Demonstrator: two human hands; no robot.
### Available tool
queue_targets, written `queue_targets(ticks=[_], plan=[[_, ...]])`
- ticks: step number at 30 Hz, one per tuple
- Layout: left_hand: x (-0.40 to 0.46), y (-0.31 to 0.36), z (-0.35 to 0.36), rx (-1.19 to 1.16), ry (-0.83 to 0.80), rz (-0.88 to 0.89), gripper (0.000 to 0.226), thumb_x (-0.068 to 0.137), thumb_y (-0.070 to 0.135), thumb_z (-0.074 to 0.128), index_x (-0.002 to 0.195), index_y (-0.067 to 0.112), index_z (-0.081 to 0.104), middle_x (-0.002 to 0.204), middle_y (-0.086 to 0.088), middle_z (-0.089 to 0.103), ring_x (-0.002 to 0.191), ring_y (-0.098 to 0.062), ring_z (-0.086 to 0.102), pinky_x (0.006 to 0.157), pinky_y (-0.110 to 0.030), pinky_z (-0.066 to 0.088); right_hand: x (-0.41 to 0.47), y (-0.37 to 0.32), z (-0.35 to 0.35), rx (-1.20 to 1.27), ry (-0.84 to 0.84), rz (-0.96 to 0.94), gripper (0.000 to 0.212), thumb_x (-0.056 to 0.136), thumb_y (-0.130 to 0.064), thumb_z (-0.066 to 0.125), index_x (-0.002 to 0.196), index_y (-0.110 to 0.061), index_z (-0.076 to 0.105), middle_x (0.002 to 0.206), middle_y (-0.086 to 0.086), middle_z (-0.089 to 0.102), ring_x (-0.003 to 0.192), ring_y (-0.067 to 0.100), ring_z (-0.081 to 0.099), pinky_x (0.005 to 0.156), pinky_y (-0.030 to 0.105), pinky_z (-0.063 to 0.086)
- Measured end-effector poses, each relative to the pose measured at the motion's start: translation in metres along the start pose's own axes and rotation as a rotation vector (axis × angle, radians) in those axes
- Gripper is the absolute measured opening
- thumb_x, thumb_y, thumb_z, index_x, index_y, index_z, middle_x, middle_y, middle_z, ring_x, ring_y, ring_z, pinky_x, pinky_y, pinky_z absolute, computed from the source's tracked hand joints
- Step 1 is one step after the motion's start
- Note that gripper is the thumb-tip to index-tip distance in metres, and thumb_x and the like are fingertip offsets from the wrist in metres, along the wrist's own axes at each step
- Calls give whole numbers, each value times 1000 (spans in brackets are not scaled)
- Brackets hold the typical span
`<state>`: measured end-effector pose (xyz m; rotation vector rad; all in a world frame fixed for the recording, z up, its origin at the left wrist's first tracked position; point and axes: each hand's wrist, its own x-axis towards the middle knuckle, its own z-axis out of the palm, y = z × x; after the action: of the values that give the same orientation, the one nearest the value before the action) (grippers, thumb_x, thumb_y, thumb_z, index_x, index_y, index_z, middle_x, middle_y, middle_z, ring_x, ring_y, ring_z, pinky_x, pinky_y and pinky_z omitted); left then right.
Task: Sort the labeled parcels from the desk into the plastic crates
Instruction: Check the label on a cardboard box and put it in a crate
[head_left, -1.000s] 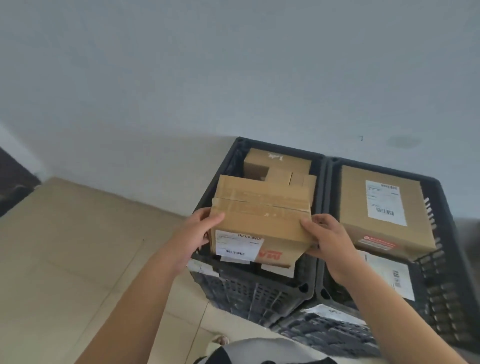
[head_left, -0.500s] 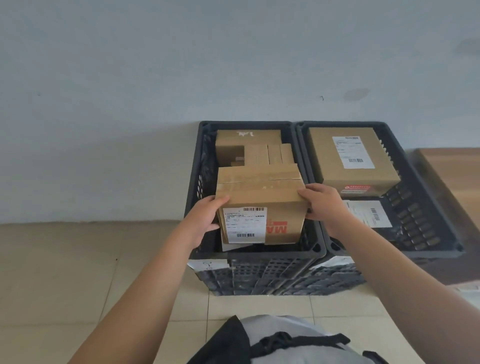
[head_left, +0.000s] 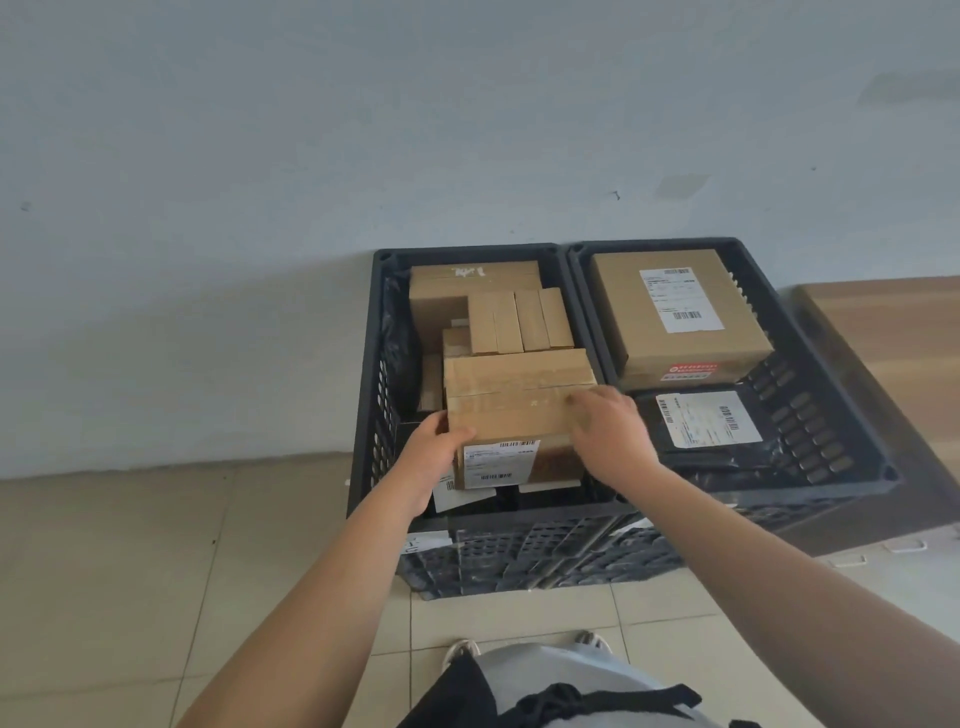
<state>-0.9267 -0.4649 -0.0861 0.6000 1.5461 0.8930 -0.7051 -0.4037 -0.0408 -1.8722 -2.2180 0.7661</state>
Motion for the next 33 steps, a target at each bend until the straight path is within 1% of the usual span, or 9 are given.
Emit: queue_targets(ticks=[3,13,17,19,22,25,28,30,33], plan=[[6,-6,3,7,31,-8,55,102,23,62,153,16,43,146,-4,59,134,-24,55,119,-49,38,-2,-6,6,-96,-38,-37,49,100,-9,53,148,-17,51,154,3,46,146,28,32,116,43,38],[4,-11,2,-29,18,-23,65,100,27,66,157,20,35,152,-4,53,140,-26,48,119,-50,36,-4,6,4,-26,-70,-29,55,98,-10,55,152,-21,47,159,0,40,148,29,32,119,46,37],[-4,-10,1,-21,13,19,70,94,13,73,154,20,39,147,-5,57,136,-26,51,116,-49,39,-11,12,6,230,-47,77,69,92,-7,64,154,-28,43,163,1,27,124,27,55,86,36,58],[-12,-5,-2,-10,18,83,73,91,8,75,153,21,41,142,-3,61,129,-22,57,105,-42,51,-14,10,1,336,10,96,71,93,-4,63,155,-30,42,159,1,35,105,22,62,69,30,56],[-33,10,-11,-14,104,237,59,93,10,72,146,25,51,130,3,69,109,-10,68,68,-20,60,-16,3,-12,514,184,56,66,92,-4,65,151,-30,49,146,-2,56,118,21,62,91,39,60],[-49,27,-20,-56,235,383,37,97,22,69,132,30,60,117,7,73,105,-13,72,73,-25,61,-21,-9,-28,800,284,55,61,93,0,66,147,-26,53,136,-6,65,124,12,60,105,33,51],[-54,37,-20,-21,348,418,37,101,29,64,138,27,56,117,8,70,97,-7,69,70,-24,57,-23,-17,-35,979,278,40,60,95,-3,68,147,-28,52,126,-16,66,117,-2,61,91,18,53],[-54,38,-19,22,425,407,41,102,33,62,142,23,54,121,5,70,96,-6,68,70,-25,57,-19,-17,-34,939,222,12,56,95,-9,67,144,-33,53,119,-23,64,106,-8,62,77,15,52],[-48,34,-18,78,429,354,39,104,28,60,142,25,54,125,5,67,96,-5,66,70,-25,54,-12,-11,-23,722,102,30,59,95,-20,68,147,-39,49,140,-8,57,118,11,60,78,28,55]])
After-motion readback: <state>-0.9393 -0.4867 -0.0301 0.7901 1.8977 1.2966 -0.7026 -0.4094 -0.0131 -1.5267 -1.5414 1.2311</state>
